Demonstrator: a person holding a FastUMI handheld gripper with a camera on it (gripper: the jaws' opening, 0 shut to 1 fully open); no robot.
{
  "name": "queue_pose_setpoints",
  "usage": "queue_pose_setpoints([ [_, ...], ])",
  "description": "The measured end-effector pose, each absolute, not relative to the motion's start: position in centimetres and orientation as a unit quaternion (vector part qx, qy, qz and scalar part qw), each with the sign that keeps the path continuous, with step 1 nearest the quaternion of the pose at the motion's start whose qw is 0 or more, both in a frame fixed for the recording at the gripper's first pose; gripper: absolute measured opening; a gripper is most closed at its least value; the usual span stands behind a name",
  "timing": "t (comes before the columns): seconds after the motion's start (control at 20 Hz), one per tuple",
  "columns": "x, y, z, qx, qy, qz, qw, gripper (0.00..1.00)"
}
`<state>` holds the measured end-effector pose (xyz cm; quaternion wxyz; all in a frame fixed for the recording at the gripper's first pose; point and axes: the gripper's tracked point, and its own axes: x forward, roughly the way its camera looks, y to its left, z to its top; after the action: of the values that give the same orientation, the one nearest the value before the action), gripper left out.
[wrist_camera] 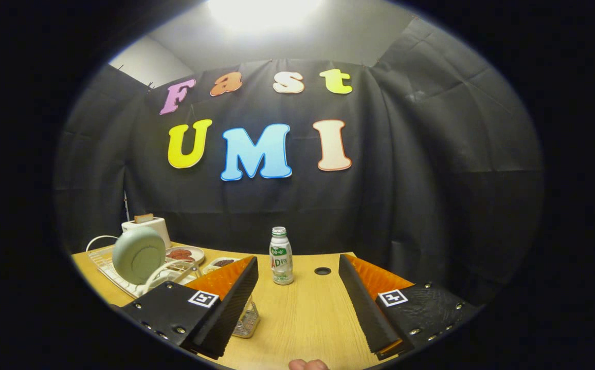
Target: Take the plate from the dish rack, then take the spoon from the basket and place it into the plate.
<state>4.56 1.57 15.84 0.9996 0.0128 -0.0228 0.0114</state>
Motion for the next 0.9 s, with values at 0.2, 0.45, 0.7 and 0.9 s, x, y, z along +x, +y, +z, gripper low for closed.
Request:
queue_pose_setpoints([
  [0.2,3.0,5.4,20.4,0.011,-0.032,0.014,0.999,0.97],
  [0.45,2.6,10.7,23.9,0.005,-0.034,0.015,0.999,0.97],
  [0.7,3.2,15.9,25.3,0.005,-0.024,0.026,0.999,0.97],
  [0.9,3.4,19.0,25.7,0.005,-0.017,0.030,0.999,0.97],
])
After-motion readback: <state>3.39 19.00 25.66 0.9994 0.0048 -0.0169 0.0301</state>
